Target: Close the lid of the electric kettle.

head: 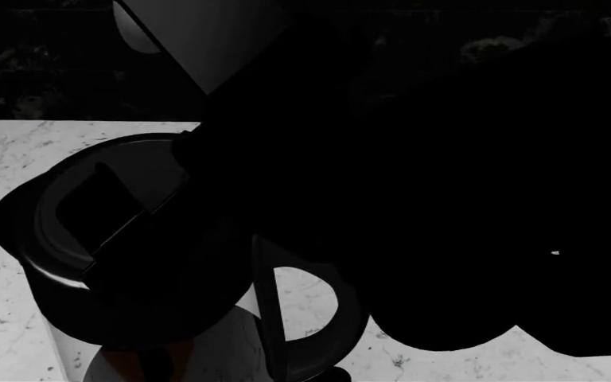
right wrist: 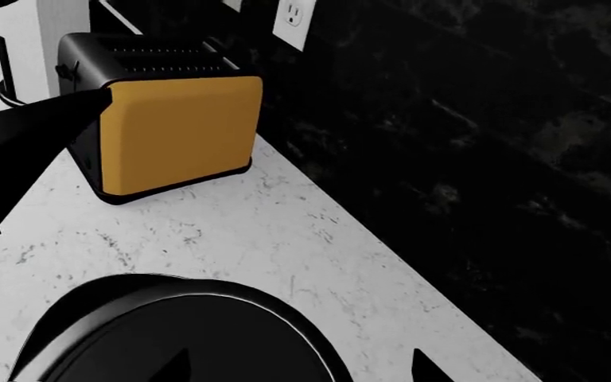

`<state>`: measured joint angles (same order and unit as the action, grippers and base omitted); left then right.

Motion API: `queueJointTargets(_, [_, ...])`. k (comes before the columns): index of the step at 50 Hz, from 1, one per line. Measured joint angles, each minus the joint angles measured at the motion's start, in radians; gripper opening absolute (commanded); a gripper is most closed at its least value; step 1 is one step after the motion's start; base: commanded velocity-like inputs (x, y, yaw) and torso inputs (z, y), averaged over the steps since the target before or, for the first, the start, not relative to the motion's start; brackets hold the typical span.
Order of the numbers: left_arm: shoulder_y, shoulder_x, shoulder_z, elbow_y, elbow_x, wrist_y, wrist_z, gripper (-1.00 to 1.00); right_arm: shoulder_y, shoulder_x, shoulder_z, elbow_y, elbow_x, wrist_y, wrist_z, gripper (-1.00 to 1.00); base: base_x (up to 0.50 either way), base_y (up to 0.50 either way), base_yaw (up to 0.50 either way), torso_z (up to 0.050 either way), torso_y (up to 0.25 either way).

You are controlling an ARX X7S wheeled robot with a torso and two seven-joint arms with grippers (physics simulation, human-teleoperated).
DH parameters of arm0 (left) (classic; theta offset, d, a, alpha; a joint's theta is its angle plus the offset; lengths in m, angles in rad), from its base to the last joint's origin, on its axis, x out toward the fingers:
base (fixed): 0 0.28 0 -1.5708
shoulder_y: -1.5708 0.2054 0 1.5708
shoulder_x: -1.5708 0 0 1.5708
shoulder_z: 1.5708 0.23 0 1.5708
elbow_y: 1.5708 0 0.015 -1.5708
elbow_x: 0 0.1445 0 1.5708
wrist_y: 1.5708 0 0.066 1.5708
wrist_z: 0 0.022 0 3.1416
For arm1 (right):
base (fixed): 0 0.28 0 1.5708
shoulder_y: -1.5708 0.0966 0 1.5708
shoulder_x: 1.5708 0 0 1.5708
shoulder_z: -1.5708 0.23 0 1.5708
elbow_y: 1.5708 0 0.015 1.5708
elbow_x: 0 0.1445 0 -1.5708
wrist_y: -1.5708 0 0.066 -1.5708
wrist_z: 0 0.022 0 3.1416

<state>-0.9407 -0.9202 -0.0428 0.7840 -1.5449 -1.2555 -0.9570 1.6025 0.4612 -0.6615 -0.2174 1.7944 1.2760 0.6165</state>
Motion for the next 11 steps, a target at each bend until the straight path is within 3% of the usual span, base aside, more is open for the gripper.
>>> queueJointTargets(11, [0.004,-0.002,0.002,0.000,-0.001,0.009,-0.001,1.00,-0.007,0.084,0.016,-0.100,0.130,-0.050,0.119,1.00,0.00,0.00,0.00,0.000,0.000])
